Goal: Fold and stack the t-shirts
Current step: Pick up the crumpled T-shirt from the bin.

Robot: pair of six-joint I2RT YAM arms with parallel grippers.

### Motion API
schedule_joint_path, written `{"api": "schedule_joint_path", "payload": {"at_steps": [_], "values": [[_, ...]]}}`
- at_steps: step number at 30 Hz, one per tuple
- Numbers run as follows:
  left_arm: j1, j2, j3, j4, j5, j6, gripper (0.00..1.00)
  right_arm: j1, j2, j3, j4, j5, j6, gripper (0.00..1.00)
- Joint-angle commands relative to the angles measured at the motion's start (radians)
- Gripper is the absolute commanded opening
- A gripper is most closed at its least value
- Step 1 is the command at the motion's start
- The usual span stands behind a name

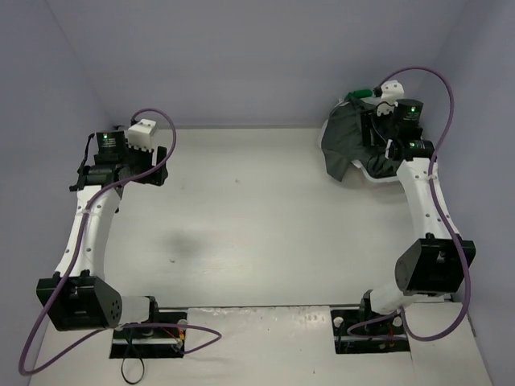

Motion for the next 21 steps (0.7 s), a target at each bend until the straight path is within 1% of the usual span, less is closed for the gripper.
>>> {"api": "schedule_joint_path", "payload": {"at_steps": [1, 4, 10, 13, 17, 21], "values": [[-0.003, -0.058, 0.018, 0.018, -0.005, -0.012, 0.69, -0.021, -0.098, -0.026, 0.046, -0.017, 0.017, 0.71], [-0.003, -0.066, 0.019, 0.002, -0.005, -0.011, 0.7, -0.022, -0.103, -0.039, 0.04, -0.025, 0.03, 0.72], [-0.003, -0.083, -0.003, 0.008, -0.005, -0.015, 0.7, -0.022, -0.051, -0.031, 0.046, -0.02, 0.026, 0.72], [-0.003, -0.084, -0.019, 0.018, -0.005, -0.018, 0.69, -0.022, 0.007, 0.0, 0.054, -0.039, 0.018, 0.72], [-0.003, -0.077, -0.033, 0.025, -0.007, -0.018, 0.7, -0.019, 0.147, 0.072, 0.054, -0.054, 0.023, 0.72], [-0.003, -0.08, -0.046, 0.034, -0.01, -0.018, 0.69, -0.009, 0.245, 0.141, 0.054, -0.059, 0.012, 0.7]]}}
